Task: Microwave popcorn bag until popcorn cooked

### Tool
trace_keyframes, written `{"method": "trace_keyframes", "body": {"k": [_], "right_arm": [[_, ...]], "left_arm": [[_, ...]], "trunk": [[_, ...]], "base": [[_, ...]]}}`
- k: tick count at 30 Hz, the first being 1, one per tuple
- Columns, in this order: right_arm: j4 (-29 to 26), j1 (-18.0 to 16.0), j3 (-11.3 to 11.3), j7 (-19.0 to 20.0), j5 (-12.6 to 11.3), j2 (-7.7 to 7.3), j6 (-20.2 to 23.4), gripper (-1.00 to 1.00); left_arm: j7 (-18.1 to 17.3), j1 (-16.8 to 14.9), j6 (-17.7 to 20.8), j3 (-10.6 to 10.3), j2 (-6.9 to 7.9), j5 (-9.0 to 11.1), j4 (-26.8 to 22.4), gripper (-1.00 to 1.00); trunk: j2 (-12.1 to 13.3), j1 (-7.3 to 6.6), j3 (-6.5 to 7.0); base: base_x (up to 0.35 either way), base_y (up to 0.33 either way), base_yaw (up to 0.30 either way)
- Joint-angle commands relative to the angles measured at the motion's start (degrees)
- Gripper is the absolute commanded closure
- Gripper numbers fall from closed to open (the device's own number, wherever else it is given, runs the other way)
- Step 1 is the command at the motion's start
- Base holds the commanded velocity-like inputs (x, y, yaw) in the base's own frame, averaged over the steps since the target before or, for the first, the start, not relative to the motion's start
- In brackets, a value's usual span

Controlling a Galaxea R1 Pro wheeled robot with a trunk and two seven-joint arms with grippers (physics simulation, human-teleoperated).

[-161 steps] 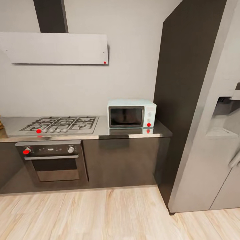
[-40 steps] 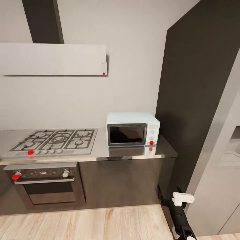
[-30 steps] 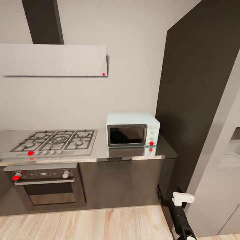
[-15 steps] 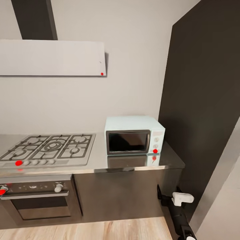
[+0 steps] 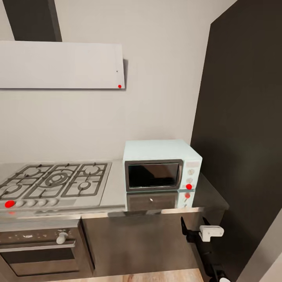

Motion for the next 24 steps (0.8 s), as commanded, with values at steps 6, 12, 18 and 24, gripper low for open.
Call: {"method": "trace_keyframes", "body": {"k": [6,12,18,24], "right_arm": [[-3.3,-0.1,-0.1,-0.1,0.0,-1.2,0.1,-1.0],[-5.8,-0.1,-0.3,-0.3,0.0,-4.52,0.3,-1.0],[-6.3,-1.2,-0.3,-0.5,-0.1,-4.91,0.6,-1.0],[-6.3,-1.8,-0.3,-0.6,-0.1,-4.92,0.7,-1.0]], "left_arm": [[0.0,0.0,-0.1,0.0,0.2,0.0,0.0,-1.0],[0.0,0.0,-0.2,0.0,0.27,0.0,0.0,-1.0],[0.0,0.0,-0.2,0.0,0.29,0.0,0.0,-1.0],[0.0,0.0,-0.2,0.0,0.29,0.0,0.0,-1.0]], "trunk": [[-0.1,0.02,-0.08],[-0.1,0.02,-0.08],[-0.1,0.02,-0.08],[-0.1,0.02,-0.08]], "base": [[0.158,0.002,0.0],[0.168,0.0,0.0],[0.127,0.0,0.0],[0.145,0.0,0.0]]}}
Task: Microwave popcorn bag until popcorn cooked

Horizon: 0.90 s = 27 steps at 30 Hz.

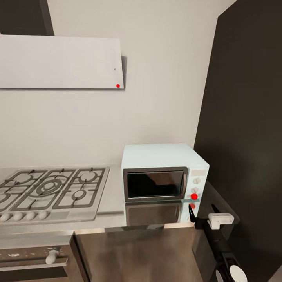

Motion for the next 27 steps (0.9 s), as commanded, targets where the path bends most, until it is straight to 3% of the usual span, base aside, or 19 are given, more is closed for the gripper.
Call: {"method": "trace_keyframes", "body": {"k": [1,27], "right_arm": [[0.0,0.0,0.1,-0.2,0.0,-0.03,-0.1,-1.0],[0.2,-0.1,0.0,-0.4,-0.4,-0.03,0.1,-1.0]], "left_arm": [[0.0,0.0,-0.1,0.0,0.0,0.0,0.0,-1.0],[0.0,0.0,-0.1,0.1,0.18,0.0,0.0,-1.0]], "trunk": [[-0.1,0.02,-0.08],[-0.1,0.02,-0.08]], "base": [[0.074,0.0,0.0],[0.099,0.024,0.0]]}}
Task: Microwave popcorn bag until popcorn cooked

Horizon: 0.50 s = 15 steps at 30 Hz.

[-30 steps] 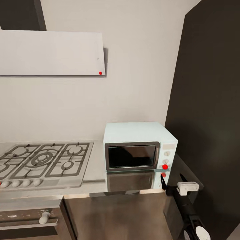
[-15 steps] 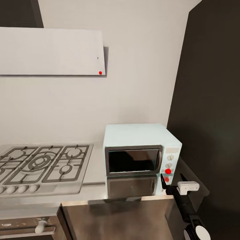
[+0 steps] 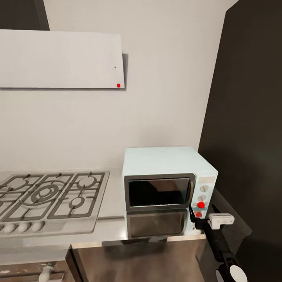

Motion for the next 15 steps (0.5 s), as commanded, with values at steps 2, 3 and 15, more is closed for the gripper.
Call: {"method": "trace_keyframes", "body": {"k": [2,3,15], "right_arm": [[0.1,0.0,0.1,-0.2,-0.1,-0.03,-0.1,-1.0],[0.2,0.0,0.1,-0.2,-0.1,-0.03,-0.1,-1.0],[0.8,0.0,0.1,-0.1,-0.1,-0.03,-0.1,-1.0]], "left_arm": [[0.0,-0.1,-0.1,0.0,0.0,0.0,0.0,-1.0],[0.0,0.0,-0.1,0.0,0.0,0.0,0.0,-1.0],[0.0,0.0,-0.1,0.0,0.0,0.0,0.0,-1.0]], "trunk": [[-0.1,0.03,-0.08],[-0.1,0.03,-0.08],[-0.1,0.03,-0.08]], "base": [[0.229,0.001,0.0],[0.091,0.0,0.0],[0.157,0.011,0.0]]}}
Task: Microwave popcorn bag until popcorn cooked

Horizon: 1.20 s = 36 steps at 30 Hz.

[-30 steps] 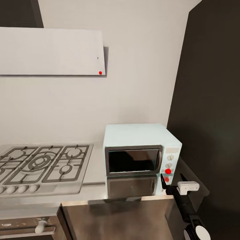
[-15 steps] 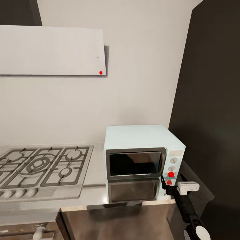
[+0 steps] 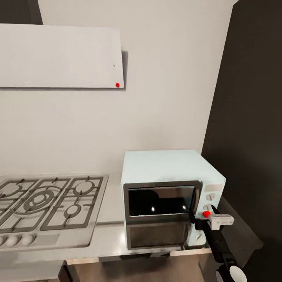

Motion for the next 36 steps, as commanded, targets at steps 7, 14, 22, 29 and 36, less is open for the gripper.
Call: {"method": "trace_keyframes", "body": {"k": [7,14,22,29,36], "right_arm": [[0.0,0.0,0.1,-0.2,-0.1,-0.03,-0.2,-1.0],[0.1,0.0,0.1,-0.2,-0.1,-0.03,-0.2,-1.0],[0.1,0.0,0.1,-0.2,-0.1,-0.03,-0.2,-1.0],[0.1,0.0,0.1,-0.2,-0.1,-0.03,-0.2,-1.0],[0.1,0.0,0.2,-0.2,-0.1,-0.03,-0.2,1.0]], "left_arm": [[0.0,0.0,-0.2,0.0,0.0,0.0,0.0,-1.0],[0.0,0.0,-0.2,0.0,0.0,0.0,0.0,-1.0],[0.0,0.0,-0.4,0.0,0.04,0.0,0.0,-1.0],[0.0,0.0,-2.3,0.0,0.07,0.0,0.0,-1.0],[0.0,0.0,-2.3,0.0,0.04,0.0,0.0,-1.0]], "trunk": [[-0.1,0.04,-0.08],[-0.1,0.04,-0.08],[-0.1,0.04,-0.08],[-0.1,0.04,-0.08],[-0.1,0.04,-0.08]], "base": [[0.129,0.0,0.0],[0.007,0.0,0.0],[0.017,0.0,0.0],[0.059,0.0,0.0],[0.001,0.0,0.0]]}}
